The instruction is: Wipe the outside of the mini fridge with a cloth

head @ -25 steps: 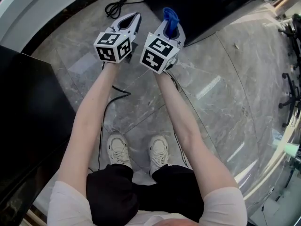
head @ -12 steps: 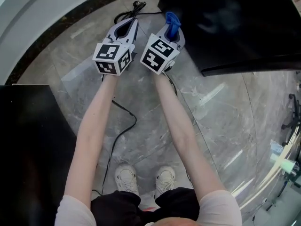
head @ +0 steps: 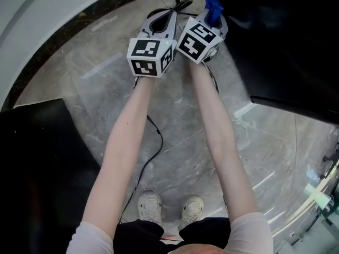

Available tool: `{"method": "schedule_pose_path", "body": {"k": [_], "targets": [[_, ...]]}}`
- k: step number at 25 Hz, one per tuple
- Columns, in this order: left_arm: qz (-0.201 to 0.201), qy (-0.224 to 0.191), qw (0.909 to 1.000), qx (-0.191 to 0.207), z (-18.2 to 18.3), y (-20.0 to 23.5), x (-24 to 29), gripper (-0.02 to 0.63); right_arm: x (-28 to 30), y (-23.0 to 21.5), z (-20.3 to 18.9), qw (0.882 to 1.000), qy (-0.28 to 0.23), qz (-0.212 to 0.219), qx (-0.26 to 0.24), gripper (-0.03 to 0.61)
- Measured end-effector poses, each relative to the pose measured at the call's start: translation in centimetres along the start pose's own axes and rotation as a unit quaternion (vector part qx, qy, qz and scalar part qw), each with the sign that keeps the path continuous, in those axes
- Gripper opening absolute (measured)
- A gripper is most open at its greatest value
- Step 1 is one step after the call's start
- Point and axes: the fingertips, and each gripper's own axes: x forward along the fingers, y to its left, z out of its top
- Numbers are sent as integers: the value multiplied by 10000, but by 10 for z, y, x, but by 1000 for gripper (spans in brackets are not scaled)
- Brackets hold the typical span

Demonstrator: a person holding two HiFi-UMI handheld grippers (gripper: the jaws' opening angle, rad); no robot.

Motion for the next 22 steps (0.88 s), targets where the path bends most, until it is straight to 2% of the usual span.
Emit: {"method": "schedule_pose_path", "body": {"k": [5,14,20,22], "targets": [[-66,-24,9999,-95,2,4,1,5,13,11,1,9999,-13,144,14,61],[50,-154,9995,-285,6,13,-1,5,8,7,2,9997,-1,-186,-142,61],[-160,57,9999,33,0,1,1,5,-6,-6,3,9988,41,-308,-374,61],[-251,5,9996,-102,1,-1,-5,5,-13,-12,4,9983,23,-373,-441,61]]}}
